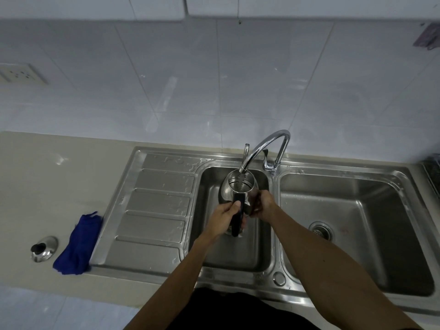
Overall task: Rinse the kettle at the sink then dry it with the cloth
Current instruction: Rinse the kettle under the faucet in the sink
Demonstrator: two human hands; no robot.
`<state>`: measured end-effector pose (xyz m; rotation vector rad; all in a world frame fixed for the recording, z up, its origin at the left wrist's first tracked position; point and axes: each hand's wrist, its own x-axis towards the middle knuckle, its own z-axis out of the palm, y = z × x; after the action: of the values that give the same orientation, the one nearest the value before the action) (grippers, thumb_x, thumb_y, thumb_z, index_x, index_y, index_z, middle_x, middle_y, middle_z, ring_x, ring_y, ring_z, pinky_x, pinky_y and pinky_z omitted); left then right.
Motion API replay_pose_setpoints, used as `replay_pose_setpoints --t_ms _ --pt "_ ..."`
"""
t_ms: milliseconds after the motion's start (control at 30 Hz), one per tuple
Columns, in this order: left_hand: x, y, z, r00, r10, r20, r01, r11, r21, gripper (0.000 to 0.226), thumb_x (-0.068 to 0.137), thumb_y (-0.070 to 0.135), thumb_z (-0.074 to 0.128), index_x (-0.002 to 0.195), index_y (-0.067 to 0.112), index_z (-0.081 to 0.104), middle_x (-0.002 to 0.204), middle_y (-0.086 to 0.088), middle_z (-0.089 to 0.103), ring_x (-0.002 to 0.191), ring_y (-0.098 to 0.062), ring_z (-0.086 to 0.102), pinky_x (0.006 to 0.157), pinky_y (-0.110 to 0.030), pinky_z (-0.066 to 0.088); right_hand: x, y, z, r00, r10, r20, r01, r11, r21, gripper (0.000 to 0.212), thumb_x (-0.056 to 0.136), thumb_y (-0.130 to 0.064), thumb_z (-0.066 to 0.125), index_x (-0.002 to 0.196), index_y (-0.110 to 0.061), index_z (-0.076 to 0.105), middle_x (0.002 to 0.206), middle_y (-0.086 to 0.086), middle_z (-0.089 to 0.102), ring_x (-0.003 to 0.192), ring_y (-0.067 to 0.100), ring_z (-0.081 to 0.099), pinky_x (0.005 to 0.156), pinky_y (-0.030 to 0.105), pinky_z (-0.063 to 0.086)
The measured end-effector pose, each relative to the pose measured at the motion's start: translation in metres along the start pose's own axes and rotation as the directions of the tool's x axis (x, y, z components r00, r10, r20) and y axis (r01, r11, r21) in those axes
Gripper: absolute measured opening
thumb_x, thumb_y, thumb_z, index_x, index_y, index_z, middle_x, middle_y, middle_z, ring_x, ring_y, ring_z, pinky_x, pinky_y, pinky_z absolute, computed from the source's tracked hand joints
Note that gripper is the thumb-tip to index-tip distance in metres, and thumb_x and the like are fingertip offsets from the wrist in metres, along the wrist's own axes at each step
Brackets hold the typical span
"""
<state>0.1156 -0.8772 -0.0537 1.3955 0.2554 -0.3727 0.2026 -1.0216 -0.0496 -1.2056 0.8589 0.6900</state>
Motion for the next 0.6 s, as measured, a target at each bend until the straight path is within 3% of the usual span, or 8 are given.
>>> replay_pose_setpoints --t_ms 133,233,400,600 --pt "0.0004 0.0002 -0.0003 1.000 0.011 0.000 -0.011 1.000 0.004 0.036 0.101 0.039 0.054 0.082 0.019 0.077 0.075 -0.012 0.072 0.067 -0.025 0.070 0.069 -0.037 0.060 -0.0008 -0.0003 -0.0005 1.000 -0.002 -0.006 0.002 1.000 -0.016 0.031 0.100 -0.024 0.034 0.081 -0.013 0.056 0.083 0.011 0.055 0.082 0.026 0.051 0.078 0.036 0.043" --pt "0.0003 0.0004 0.0001 1.000 0.015 -0.008 -0.015 1.000 0.001 0.035 0.099 0.041 0.055 0.081 0.020 0.077 0.074 -0.012 0.072 0.066 -0.026 0.069 0.069 -0.039 0.059 0.0003 -0.0001 -0.0005 1.000 -0.005 -0.013 0.005 1.000 -0.027 0.031 0.100 -0.023 0.034 0.081 -0.012 0.056 0.083 0.011 0.055 0.080 0.026 0.051 0.085 0.040 0.044" --pt "0.0017 -0.0008 -0.0006 1.000 0.005 -0.013 -0.005 1.000 0.000 0.036 0.102 0.037 0.053 0.082 0.019 0.077 0.075 -0.014 0.071 0.066 -0.029 0.068 0.073 -0.044 0.058 -0.0003 -0.0016 0.0009 1.000 -0.007 -0.001 0.007 0.999 -0.033 0.027 0.100 -0.023 0.035 0.099 -0.011 0.059 0.099 0.015 0.058 0.103 0.029 0.053 0.105 0.049 0.042" --pt "0.0012 0.0011 -0.0004 1.000 0.016 -0.014 -0.016 1.000 0.010 0.036 0.103 0.036 0.052 0.082 0.017 0.075 0.077 -0.017 0.071 0.071 -0.032 0.067 0.079 -0.051 0.055 -0.0020 -0.0027 0.0020 1.000 0.006 -0.007 -0.006 1.000 0.003 0.026 0.099 -0.021 0.036 0.086 -0.012 0.056 0.089 0.013 0.057 0.105 0.028 0.050 0.093 0.044 0.041"
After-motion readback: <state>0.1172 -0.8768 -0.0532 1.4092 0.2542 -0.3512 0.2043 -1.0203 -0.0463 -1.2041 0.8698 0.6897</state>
